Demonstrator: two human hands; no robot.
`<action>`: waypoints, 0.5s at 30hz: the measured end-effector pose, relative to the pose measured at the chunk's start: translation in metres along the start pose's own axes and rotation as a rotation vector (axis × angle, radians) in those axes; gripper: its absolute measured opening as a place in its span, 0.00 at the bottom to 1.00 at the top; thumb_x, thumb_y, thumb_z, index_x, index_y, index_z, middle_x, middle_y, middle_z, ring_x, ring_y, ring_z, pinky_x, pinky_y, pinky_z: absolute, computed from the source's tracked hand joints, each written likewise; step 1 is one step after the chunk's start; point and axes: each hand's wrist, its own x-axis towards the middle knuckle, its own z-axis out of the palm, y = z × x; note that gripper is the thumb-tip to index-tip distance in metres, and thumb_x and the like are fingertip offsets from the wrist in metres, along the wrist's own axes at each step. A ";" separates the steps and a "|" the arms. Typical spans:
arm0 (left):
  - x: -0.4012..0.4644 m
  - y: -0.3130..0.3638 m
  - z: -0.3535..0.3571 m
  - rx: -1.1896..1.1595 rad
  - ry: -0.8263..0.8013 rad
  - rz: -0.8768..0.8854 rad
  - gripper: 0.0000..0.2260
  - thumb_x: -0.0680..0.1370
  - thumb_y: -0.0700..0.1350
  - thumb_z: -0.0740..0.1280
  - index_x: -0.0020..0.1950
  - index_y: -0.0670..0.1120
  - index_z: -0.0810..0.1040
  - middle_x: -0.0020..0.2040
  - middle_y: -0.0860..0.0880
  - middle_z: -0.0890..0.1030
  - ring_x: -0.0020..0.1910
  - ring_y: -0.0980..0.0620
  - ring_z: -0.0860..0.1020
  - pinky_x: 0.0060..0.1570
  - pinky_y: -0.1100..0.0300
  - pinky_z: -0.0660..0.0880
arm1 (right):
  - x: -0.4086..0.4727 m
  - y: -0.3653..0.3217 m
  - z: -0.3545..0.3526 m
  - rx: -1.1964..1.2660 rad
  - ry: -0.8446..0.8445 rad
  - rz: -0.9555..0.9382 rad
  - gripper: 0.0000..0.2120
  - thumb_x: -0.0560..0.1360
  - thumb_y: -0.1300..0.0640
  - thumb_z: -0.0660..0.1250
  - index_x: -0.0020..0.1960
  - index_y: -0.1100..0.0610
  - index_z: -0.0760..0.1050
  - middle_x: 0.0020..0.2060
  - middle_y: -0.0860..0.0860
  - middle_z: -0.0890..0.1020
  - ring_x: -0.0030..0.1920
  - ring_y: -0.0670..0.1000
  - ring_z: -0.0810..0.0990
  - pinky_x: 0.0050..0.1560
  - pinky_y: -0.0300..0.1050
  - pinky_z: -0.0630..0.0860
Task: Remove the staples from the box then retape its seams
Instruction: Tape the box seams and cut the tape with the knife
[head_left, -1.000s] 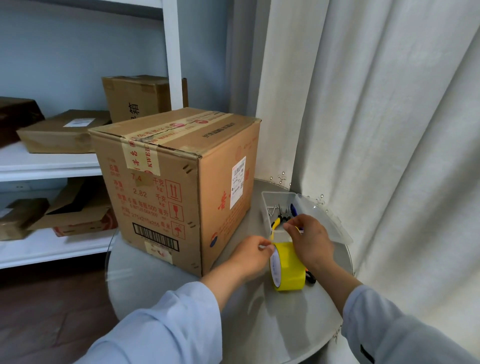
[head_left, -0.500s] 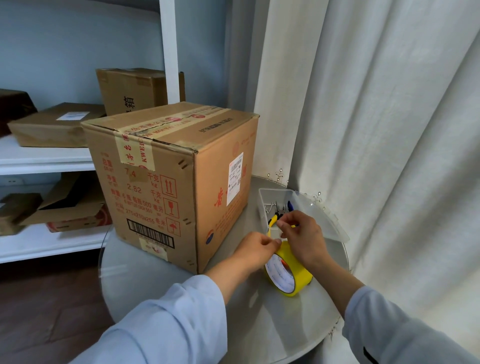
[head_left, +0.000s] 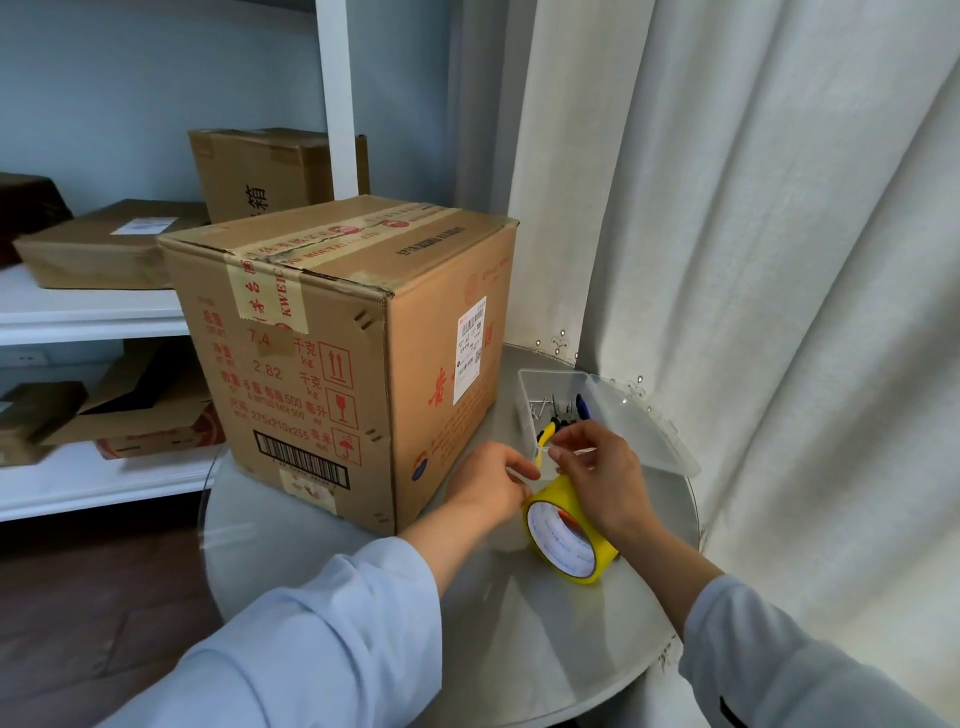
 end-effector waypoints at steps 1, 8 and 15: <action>0.000 0.000 -0.001 -0.008 -0.001 0.002 0.10 0.76 0.36 0.66 0.46 0.51 0.80 0.49 0.44 0.82 0.52 0.46 0.80 0.53 0.52 0.78 | 0.000 0.000 0.000 -0.001 -0.002 -0.012 0.05 0.75 0.57 0.69 0.43 0.48 0.77 0.40 0.45 0.82 0.42 0.47 0.81 0.46 0.48 0.78; -0.002 -0.001 0.005 -0.137 0.047 0.012 0.13 0.74 0.35 0.65 0.41 0.54 0.76 0.39 0.47 0.78 0.47 0.45 0.80 0.53 0.47 0.78 | -0.007 0.001 -0.003 -0.122 -0.022 -0.130 0.13 0.77 0.61 0.62 0.47 0.42 0.75 0.41 0.40 0.81 0.44 0.43 0.80 0.44 0.45 0.76; -0.002 0.006 0.004 -0.283 0.051 0.040 0.13 0.76 0.33 0.63 0.41 0.52 0.73 0.34 0.49 0.74 0.41 0.48 0.75 0.54 0.45 0.77 | -0.009 0.001 -0.006 -0.129 -0.026 -0.143 0.13 0.76 0.63 0.62 0.50 0.45 0.76 0.42 0.40 0.80 0.46 0.45 0.79 0.47 0.48 0.76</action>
